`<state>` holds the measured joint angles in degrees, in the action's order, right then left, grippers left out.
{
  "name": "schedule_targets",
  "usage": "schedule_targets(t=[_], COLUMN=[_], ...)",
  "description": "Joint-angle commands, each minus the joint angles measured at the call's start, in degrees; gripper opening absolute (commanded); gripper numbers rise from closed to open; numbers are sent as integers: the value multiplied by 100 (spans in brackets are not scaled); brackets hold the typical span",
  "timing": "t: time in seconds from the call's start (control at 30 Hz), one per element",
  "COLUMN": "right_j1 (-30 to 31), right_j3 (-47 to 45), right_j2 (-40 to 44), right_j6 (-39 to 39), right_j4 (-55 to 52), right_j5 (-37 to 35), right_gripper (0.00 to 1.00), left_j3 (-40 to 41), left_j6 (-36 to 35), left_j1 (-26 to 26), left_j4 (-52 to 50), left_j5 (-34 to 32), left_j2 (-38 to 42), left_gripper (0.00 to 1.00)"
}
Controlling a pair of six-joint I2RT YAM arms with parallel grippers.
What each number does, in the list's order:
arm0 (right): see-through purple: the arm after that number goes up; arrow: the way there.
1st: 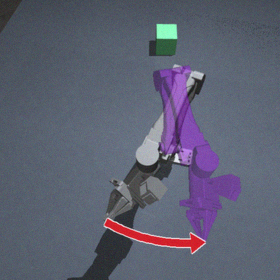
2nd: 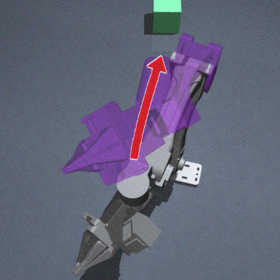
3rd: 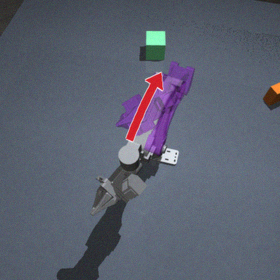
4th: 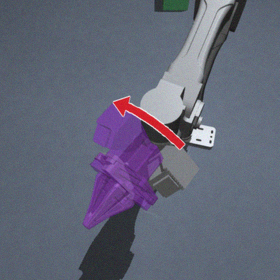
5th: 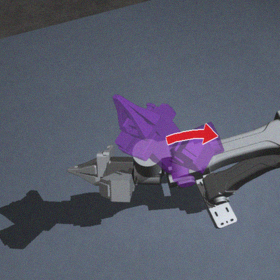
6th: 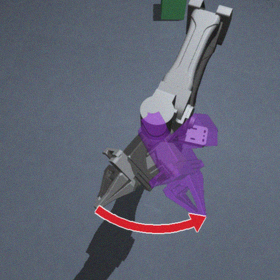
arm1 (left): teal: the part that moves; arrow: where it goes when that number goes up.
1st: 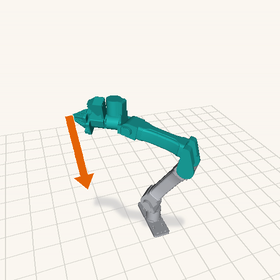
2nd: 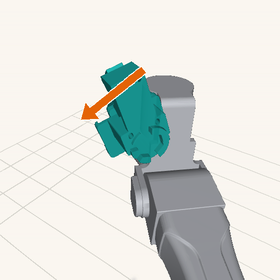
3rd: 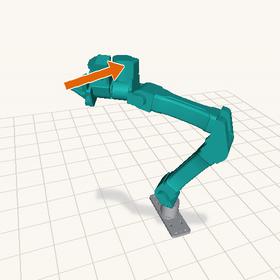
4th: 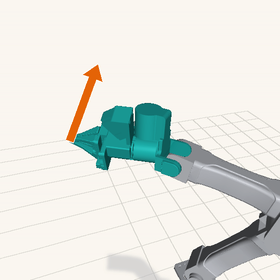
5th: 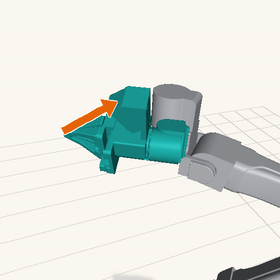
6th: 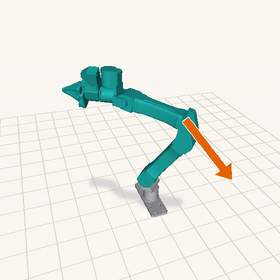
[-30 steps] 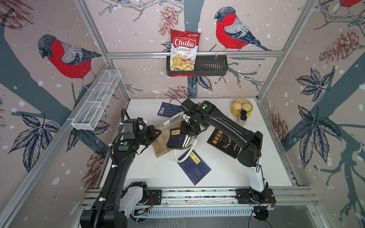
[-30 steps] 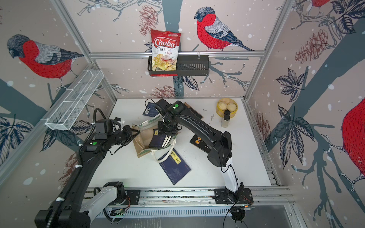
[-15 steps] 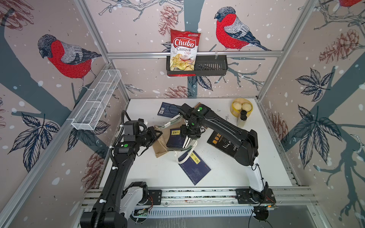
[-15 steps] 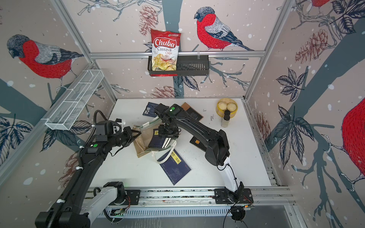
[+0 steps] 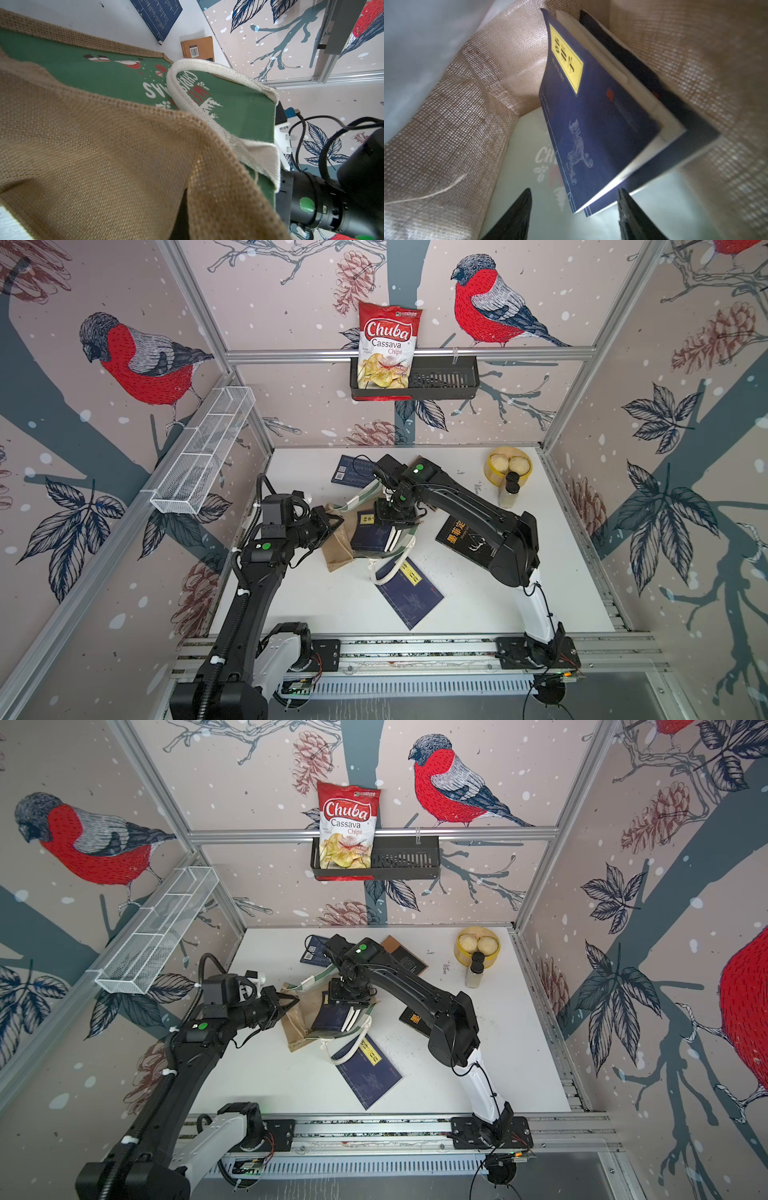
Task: Take out the books from the canvas bag
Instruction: Pick up the book from the canvas bag.
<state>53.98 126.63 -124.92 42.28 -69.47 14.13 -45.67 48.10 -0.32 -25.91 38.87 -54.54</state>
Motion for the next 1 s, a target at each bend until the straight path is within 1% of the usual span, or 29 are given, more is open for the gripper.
schedule_targets(t=[0.0, 0.17, 0.3, 0.47, 0.53, 0.57, 0.7, 0.8, 0.9, 0.97], right_j1=[16, 25, 14, 5, 0, 7, 5, -5, -23, -27], right_j3=[27, 11, 11, -33, -26, -33, -45, -114, -291, -394], right_j2=[-25, -70, -111, -177, -181, -169, -123, -72, -14, 13], right_j6=[-53, -54, -3, 17, 26, 34, 39, 13, 8, 17], right_j4=[290, 333, 52, -80, -34, -8, 56, 48, 57, 73], right_j5=[254, 274, -6, -224, -273, -304, -397, -440, -490, -514], right_gripper=[64, 62, 62, 58, 52, 47, 21, 6, 0, 0], left_j3=[6, 23, 44, 76, 76, 69, 65, 64, 67, 69], left_j6=[90, 112, 121, 139, 147, 148, 150, 147, 143, 139], left_j1=[-11, -8, -11, -7, -9, -10, -12, -7, -12, -8], left_j4=[141, 191, 207, 252, 261, 262, 259, 265, 266, 276], left_j5=[213, 244, 261, 296, 296, 306, 305, 305, 298, 296], left_j2=[-26, -30, -21, -30, -30, -34, -39, -48, -48, -52], left_gripper=[0, 0, 0, 0, 0, 0, 0, 0, 0, 0])
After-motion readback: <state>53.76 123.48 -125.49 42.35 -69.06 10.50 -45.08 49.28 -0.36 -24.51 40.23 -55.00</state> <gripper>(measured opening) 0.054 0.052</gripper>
